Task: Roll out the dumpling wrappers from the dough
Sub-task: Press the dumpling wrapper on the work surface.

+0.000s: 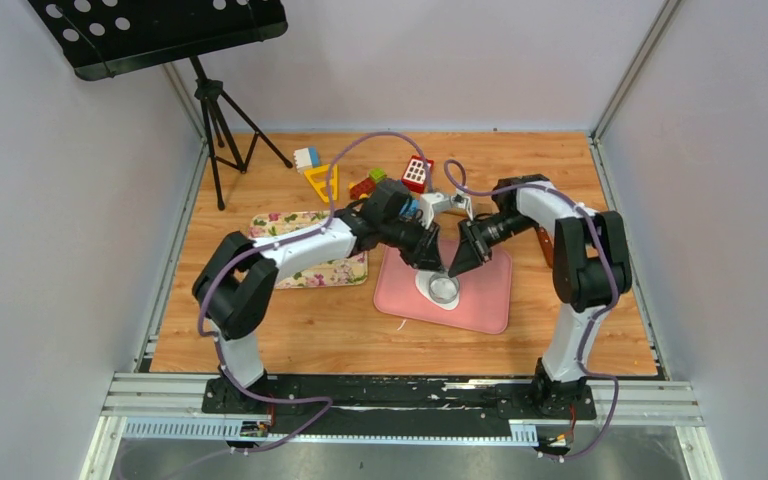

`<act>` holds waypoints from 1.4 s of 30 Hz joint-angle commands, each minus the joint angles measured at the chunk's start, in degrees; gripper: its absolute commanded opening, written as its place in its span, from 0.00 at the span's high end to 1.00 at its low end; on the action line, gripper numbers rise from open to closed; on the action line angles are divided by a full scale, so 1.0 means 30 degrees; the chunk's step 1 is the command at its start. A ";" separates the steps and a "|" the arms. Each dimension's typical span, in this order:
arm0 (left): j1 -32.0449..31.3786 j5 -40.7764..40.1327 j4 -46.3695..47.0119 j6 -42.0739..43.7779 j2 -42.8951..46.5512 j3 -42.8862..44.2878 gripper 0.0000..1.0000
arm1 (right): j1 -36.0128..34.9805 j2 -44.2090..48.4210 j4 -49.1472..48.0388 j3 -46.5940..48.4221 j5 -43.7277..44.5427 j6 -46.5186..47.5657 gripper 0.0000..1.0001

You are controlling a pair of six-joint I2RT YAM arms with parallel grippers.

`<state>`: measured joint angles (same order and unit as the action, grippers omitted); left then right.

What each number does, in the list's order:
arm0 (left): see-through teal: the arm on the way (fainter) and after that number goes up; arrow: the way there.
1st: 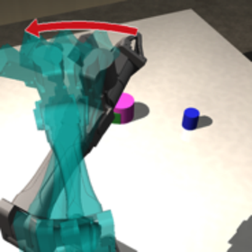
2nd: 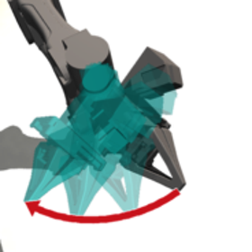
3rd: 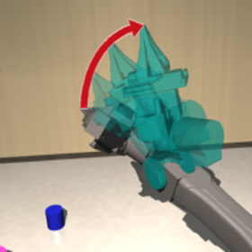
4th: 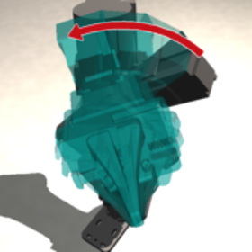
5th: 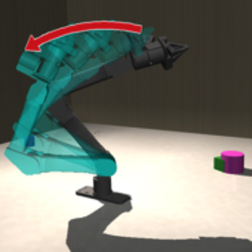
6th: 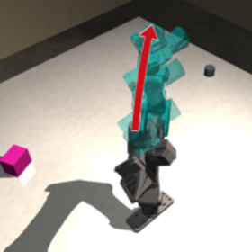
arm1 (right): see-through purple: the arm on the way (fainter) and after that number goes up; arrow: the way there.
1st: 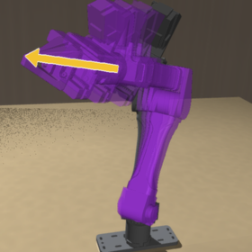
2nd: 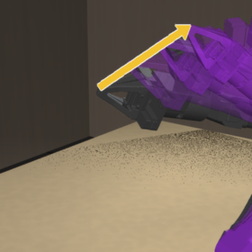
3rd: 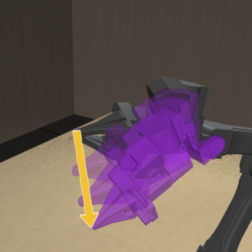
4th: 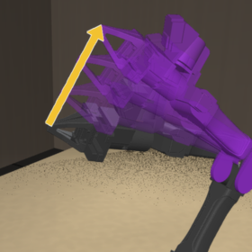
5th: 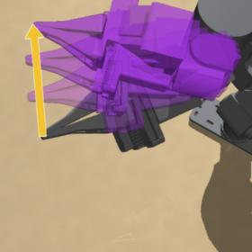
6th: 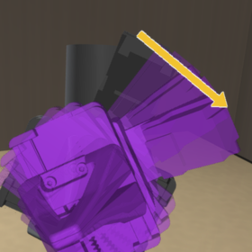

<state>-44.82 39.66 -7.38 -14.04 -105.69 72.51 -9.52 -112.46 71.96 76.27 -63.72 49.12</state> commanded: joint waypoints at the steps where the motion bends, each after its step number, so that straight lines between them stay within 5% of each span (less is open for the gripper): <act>1: 0.1755 0.0096 -0.0678 0.1503 0.2881 0.0527 0.62 | 0.0128 0.3416 0.0345 0.0812 0.1111 0.0903 0.66; 6: 0.3835 -0.1454 -0.2672 0.3564 0.4888 0.0230 0.11 | -0.0042 0.7435 -0.1700 0.0322 0.6865 0.0467 0.35; 8: 0.4583 -0.2511 -0.3134 0.4039 0.5223 -0.0122 0.01 | -0.0413 0.8790 -0.2230 0.0245 0.8858 0.1529 0.25; 13: 0.5561 -0.5068 -0.3724 0.4320 0.4359 -0.0706 0.00 | -0.2414 1.0427 -0.2723 0.0149 1.0615 0.3171 0.01; 20: 0.5478 -0.7640 -0.4472 0.4275 0.1638 0.0374 0.00 | -0.6912 0.9423 -0.5160 -0.1485 1.4299 0.3070 0.00; 27: 0.5009 -0.9066 -0.3885 0.3851 0.0176 0.0591 0.10 | -0.7939 0.7803 -0.7648 -0.1946 1.5640 0.1747 0.01; 42: 0.4268 -0.9229 -0.3644 0.2866 -0.2289 0.2049 0.29 | -0.8868 0.7814 -0.8396 -0.4435 1.4905 0.4924 0.00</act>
<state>-30.55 11.44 -20.16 -4.19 -111.48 75.83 -35.99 -89.71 48.99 63.42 -17.56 60.86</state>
